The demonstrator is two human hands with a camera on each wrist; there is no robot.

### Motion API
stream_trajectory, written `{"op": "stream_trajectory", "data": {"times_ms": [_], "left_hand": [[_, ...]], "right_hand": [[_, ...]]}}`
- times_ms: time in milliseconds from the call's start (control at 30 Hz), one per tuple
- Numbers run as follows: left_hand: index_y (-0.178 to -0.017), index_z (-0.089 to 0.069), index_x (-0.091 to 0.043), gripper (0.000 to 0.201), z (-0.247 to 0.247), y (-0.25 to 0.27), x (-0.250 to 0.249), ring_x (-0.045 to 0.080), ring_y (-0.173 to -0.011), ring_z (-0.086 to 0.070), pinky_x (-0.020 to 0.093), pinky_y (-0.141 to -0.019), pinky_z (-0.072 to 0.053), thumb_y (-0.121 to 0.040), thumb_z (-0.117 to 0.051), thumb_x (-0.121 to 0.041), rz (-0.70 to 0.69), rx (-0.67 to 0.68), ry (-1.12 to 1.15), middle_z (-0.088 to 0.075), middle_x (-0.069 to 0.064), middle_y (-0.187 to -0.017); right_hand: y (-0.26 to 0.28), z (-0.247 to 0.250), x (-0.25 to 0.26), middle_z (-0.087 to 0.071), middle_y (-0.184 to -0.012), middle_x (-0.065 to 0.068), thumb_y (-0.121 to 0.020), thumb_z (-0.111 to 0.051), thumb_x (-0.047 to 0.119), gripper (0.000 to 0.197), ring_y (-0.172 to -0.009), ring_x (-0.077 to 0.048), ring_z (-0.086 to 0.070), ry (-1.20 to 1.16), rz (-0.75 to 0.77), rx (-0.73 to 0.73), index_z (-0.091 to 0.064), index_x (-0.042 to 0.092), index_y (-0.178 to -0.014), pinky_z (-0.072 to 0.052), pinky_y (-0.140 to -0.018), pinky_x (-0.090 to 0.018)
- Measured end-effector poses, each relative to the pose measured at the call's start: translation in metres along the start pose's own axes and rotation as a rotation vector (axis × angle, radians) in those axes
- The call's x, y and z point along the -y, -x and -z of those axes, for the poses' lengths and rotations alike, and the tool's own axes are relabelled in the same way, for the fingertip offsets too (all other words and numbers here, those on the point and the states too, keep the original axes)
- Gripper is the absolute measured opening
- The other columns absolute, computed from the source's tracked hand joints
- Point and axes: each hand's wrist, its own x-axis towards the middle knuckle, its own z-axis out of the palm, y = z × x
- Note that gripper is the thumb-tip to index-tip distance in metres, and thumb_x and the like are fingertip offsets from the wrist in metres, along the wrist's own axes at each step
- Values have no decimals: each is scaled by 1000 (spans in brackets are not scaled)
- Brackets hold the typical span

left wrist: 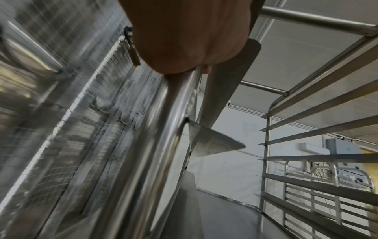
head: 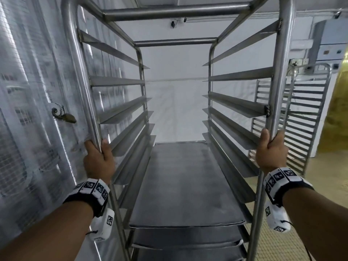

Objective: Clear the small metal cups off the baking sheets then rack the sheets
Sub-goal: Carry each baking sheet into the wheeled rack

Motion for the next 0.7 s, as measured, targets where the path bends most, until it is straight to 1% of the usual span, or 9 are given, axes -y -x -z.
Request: {"op": "stream_trajectory", "data": {"times_ms": [100, 200, 233, 367, 467, 567, 600, 667, 700], "left_hand": [[-125, -43, -1, 48, -16, -12, 9, 51, -83, -66, 40, -67, -43, -106, -42, -44, 16, -2, 6, -67, 33, -96], [-123, -42, -2, 47, -34, -26, 21, 51, -84, -66, 46, -68, -49, -105, -41, -46, 14, 2, 1, -67, 34, -98], [-123, -42, -3, 47, -40, -31, 26, 51, -85, -66, 48, -68, -51, -105, -41, -46, 17, 1, -2, -67, 34, -98], [-124, -42, -2, 49, -65, -47, 38, 52, -85, -66, 48, -69, -49, -105, -41, -46, 26, 5, -4, -67, 34, -99], [-124, -41, -1, 50, -87, -58, 40, 52, -85, -66, 50, -70, -51, -105, -40, -48, 18, 6, 5, -67, 33, -98], [-123, -43, 4, 47, -109, -65, 39, 47, -86, -64, 45, -69, -44, -106, -42, -40, 35, 11, 16, -65, 30, -98], [-123, -43, 2, 47, -117, -68, 39, 45, -85, -63, 44, -69, -43, -106, -41, -42, 42, 12, 13, -65, 28, -99], [-120, -40, -6, 51, -133, -74, 42, 43, -81, -64, 46, -67, -48, -103, -37, -53, 32, -2, 24, -64, 24, -94], [-118, -39, -8, 52, -142, -77, 44, 43, -78, -64, 48, -66, -50, -102, -35, -58, 29, -6, 23, -63, 22, -91]], "right_hand": [[-7, -17, -1, -57, -75, -20, -100, -36, 58, 48, -67, -40, -60, -21, 15, -17, -39, 10, -104, -54, -64, -55], [-14, -34, -4, -57, -74, -23, -102, -37, 53, 48, -64, -40, -59, -38, 37, -30, -41, 5, -105, -52, -61, -53], [-15, -40, -5, -57, -74, -23, -102, -37, 52, 48, -64, -39, -58, -41, 34, -32, -41, 4, -104, -52, -61, -53], [-25, -66, -7, -58, -73, -21, -100, -34, 59, 50, -64, -39, -59, -17, 45, -43, -39, 9, -102, -52, -61, -53], [-39, -85, -13, -58, -77, -23, -101, -36, 55, 49, -70, -42, -59, -22, 19, -31, -40, 6, -106, -50, -65, -50], [-54, -102, -20, -56, -77, -22, -102, -36, 55, 50, -73, -44, -58, -24, 17, -25, -40, 5, -110, -48, -67, -49], [-59, -107, -21, -54, -75, -19, -102, -37, 53, 50, -73, -42, -57, -29, 29, -31, -40, 4, -110, -48, -67, -49], [-70, -119, -24, -44, -70, -5, -104, -39, 46, 49, -72, -34, -50, -39, 40, -25, -43, -2, -110, -41, -66, -44], [-75, -125, -26, -42, -69, -5, -104, -39, 44, 49, -72, -31, -47, -35, 33, -14, -44, -4, -111, -36, -65, -41]]}}
